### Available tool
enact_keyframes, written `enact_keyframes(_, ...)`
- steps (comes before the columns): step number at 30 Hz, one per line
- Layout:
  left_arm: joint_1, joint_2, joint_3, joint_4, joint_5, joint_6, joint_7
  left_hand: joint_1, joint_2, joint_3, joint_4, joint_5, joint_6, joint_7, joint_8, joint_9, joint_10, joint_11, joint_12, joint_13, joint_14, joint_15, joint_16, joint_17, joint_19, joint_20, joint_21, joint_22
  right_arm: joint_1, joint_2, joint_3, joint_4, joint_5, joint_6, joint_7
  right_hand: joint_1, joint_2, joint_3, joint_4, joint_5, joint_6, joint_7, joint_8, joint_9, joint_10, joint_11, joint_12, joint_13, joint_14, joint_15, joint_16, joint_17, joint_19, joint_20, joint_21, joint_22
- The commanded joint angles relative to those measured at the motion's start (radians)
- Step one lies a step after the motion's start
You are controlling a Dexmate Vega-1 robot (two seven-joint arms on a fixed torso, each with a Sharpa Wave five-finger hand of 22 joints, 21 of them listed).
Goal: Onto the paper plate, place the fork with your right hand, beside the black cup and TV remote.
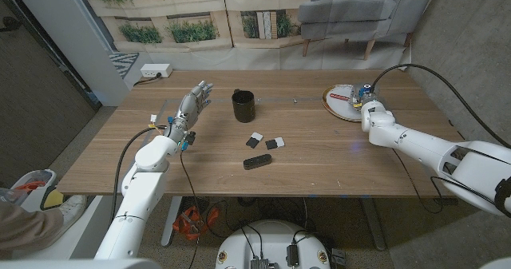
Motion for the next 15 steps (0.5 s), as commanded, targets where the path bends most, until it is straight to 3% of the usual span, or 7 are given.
enact_keyframes(1,0.001,0.001,-0.004,0.005,-0.004,-0.002,-0.003,0.002,0.0,-0.002,0.003,0.001,0.007,-0.001,0.004,0.006,0.005,0.003,0.006,0.004,-0.007,0.003,0.005,0.001,-0.004,0.003,-0.004,0.003,-0.001,-0.004,-0.001,-0.014,-0.004,-0.013,0.005,-0.007,-0.002,-0.007,0.002,0.001,-0.01,-0.001,-0.009,-0.002,-0.012,0.002,-0.004,0.0,-0.012,-0.136,-0.005,0.002,-0.001,0.004,-0.002,0.001)
enact_keyframes(15,-0.006,0.0,-0.002,0.019,-0.009,-0.018,-0.011,0.003,0.001,-0.001,0.003,0.001,0.006,-0.001,0.003,0.006,0.005,0.001,0.005,0.004,-0.006,0.004,0.005,0.001,-0.004,0.003,-0.004,0.003,-0.037,-0.059,0.038,-0.132,0.008,-0.056,-0.013,-0.01,0.015,-0.008,0.002,0.006,0.017,0.0,-0.009,-0.012,0.01,-0.004,0.001,-0.007,-0.009,-0.14,0.004,0.015,-0.002,0.004,-0.002,0.0)
